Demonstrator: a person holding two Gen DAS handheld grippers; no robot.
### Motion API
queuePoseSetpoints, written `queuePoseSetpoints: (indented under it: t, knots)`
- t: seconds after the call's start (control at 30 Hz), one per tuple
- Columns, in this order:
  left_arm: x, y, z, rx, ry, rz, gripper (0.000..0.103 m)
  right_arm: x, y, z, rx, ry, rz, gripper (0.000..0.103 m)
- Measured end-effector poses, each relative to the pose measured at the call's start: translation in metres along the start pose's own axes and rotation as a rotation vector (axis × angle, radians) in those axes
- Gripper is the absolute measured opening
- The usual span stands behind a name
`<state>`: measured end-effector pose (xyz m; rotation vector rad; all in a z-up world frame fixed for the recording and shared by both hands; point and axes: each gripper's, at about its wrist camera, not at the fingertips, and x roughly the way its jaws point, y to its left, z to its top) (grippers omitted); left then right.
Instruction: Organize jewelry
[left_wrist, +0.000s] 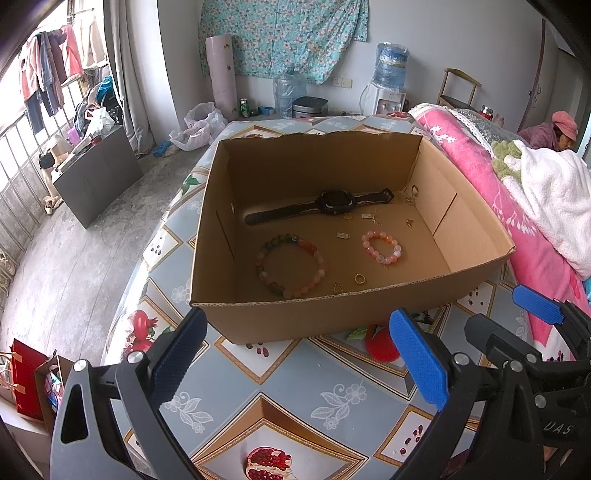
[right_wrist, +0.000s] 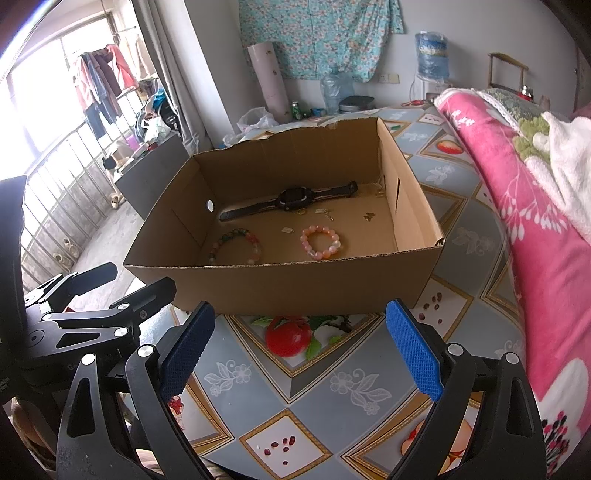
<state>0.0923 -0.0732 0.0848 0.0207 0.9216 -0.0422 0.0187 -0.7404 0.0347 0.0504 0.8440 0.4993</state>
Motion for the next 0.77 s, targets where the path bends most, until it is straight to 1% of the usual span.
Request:
queuePoseSetpoints:
  t: [0.37,0.6,0.77]
  knots:
    - [0.000,0.000,0.001,0.001,0.002,0.000,0.097,-0.001,0.000,0.000,0.000,0.003,0.001,0.090]
    - [0.001,0.004,-0.009,0.000,0.014,-0.001,0.097,-0.001,0.000,0.000,-0.001,0.006,0.001,0.090]
    - [0.004,0.005,-0.007,-0.003,0.029,-0.005,0.097,0.002,-0.001,-0.001,-0.004,0.010,0.002,0.090]
